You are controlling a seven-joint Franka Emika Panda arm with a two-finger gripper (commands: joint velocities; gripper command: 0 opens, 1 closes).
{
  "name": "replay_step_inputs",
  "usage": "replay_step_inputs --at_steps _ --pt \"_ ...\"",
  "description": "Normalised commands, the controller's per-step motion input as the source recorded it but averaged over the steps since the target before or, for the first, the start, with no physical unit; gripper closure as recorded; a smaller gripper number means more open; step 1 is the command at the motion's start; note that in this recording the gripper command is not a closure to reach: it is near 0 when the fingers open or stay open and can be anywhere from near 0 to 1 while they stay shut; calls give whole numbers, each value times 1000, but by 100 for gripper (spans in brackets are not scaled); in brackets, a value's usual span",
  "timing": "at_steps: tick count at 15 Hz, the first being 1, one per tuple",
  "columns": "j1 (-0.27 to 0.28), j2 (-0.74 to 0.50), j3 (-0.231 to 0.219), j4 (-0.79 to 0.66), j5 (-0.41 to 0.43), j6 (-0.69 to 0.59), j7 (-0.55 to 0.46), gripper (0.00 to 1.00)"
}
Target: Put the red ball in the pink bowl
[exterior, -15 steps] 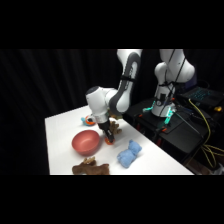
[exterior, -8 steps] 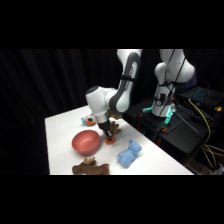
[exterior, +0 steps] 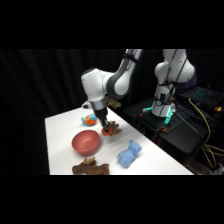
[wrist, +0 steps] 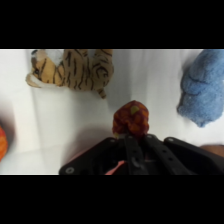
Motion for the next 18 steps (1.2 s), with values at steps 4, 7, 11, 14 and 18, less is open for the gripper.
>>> replay_step_inputs --at_steps 4,7,11,14,18 --pt "85 -100 -104 350 -143 -445 12 18" --pt "82 379 -71 609 -83 -317 -64 18" --pt "55 523 -52 723 -41 -321 -95 18" --pt "27 436 -34 683 -30 -361 -112 18" --pt "0 221 -28 449 -23 -302 -126 18"
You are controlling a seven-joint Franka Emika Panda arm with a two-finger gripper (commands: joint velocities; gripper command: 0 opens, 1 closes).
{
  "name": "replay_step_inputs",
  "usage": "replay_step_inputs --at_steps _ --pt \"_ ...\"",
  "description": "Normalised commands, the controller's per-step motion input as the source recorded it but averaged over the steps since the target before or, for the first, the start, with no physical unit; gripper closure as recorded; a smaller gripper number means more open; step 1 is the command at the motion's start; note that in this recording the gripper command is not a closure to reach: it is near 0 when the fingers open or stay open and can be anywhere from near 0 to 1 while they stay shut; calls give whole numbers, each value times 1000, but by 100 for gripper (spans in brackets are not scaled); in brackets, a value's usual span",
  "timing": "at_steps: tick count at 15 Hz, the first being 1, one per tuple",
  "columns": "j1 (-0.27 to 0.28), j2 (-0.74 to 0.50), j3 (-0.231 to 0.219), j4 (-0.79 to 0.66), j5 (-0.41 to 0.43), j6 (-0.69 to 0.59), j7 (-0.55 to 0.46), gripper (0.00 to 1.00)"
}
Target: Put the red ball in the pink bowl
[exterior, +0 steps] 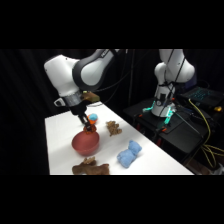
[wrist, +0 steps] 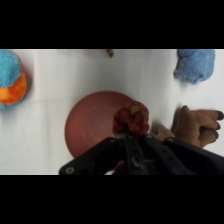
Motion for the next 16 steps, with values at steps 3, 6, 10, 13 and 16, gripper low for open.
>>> replay_step_inputs --at_steps 3,6,10,13,16 --pt "-16 55 -22 254 -5 -250 -128 0" --pt "-14 -41 -29 113 -3 -175 -115 0" --pt "-9 -120 -33 -2 -8 -113 -110 0" --pt "-3 -164 -29 -49 -8 -89 -102 0" --pt "14 -294 -23 -202 -10 -26 -89 0"
